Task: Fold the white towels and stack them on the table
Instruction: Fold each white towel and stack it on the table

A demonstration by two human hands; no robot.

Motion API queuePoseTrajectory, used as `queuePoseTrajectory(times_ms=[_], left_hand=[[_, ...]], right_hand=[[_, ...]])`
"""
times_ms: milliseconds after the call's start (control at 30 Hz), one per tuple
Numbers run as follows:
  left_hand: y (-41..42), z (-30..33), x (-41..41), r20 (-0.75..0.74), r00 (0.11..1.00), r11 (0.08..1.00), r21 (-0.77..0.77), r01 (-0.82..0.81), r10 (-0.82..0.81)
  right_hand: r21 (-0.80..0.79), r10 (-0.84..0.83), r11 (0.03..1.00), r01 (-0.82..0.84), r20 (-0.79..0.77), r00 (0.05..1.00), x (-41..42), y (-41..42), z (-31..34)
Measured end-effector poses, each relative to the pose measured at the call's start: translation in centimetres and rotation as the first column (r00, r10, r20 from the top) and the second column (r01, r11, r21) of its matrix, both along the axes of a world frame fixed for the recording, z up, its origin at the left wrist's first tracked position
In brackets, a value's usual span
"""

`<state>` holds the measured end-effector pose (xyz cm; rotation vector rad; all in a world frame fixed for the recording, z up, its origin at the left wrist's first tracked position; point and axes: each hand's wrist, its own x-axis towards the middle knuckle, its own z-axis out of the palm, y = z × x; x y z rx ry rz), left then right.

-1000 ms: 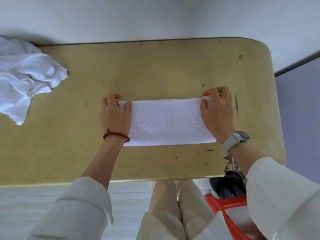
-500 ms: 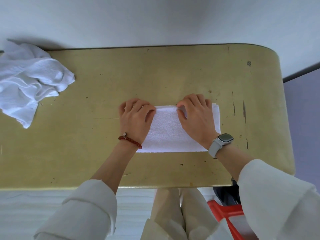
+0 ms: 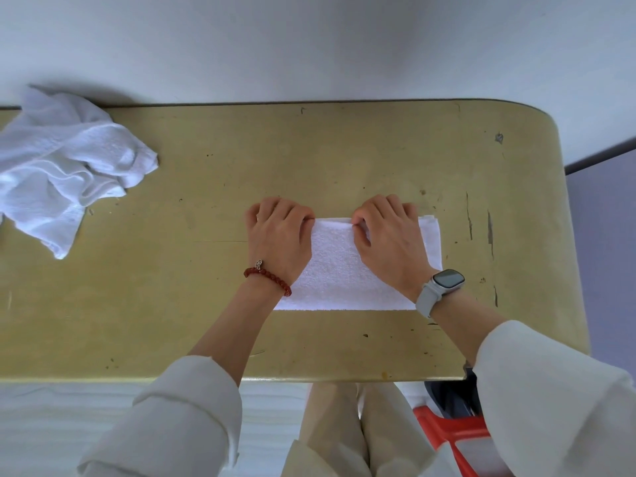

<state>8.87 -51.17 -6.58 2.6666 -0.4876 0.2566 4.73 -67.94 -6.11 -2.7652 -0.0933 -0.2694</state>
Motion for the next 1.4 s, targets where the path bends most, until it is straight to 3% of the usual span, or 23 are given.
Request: queuePoseTrajectory(times_ms=[367, 533, 667, 767, 900, 1033, 1200, 1400], left_hand=[[-0.9, 1.2, 0.4, -0.041, 0.996, 0.988, 0.137, -0.076, 0.082], [-0.9, 2.0, -0.7, -0.082, 0.988, 0.989, 0.074, -0.128, 0.134], [0.0, 2.3, -6.0, -0.121, 0.992, 0.990, 0.138, -0.004, 0.020], [1.1, 1.1, -9.0, -0.200, 0.979, 0.972, 0.224, 0.069, -0.023], [3.4, -0.4, -7.3, -0.183, 0.978, 0.975, 0.177, 0.137, -0.104], [5.3, 0.2, -4.0, -0.155, 0.986, 0.974, 0.207, 0.091, -0.060], [4.6, 1.7, -5.2, -0.083, 0.993, 0.986, 0.150, -0.073, 0.086], [1.6, 0.9, -11.8, -0.188, 0.982, 0.982, 0.183, 0.043, -0.008]], right_hand=[[0.036, -0.069, 0.996, 0.077, -0.183, 0.981, 1.4, 0.3, 0.6], [0.022, -0.052, 0.998, 0.053, -0.026, 0.998, 0.5, -0.4, 1.2], [0.008, 0.046, 0.999, -0.047, 0.061, 0.997, -2.1, -3.5, 1.1], [-0.015, 0.012, 1.000, -0.012, 0.008, 1.000, -3.8, -5.3, 0.9], [-0.019, 0.013, 1.000, -0.015, -0.092, 0.996, -5.5, -4.7, 1.6], [0.124, 0.127, 0.986, -0.107, -0.166, 0.978, -7.9, -2.1, 1.6], [0.280, -0.053, 0.952, 0.128, -0.262, 0.964, -8.9, -0.4, 1.8], [0.211, -0.108, 0.964, 0.164, -0.254, 0.961, -8.6, 0.3, 1.5]])
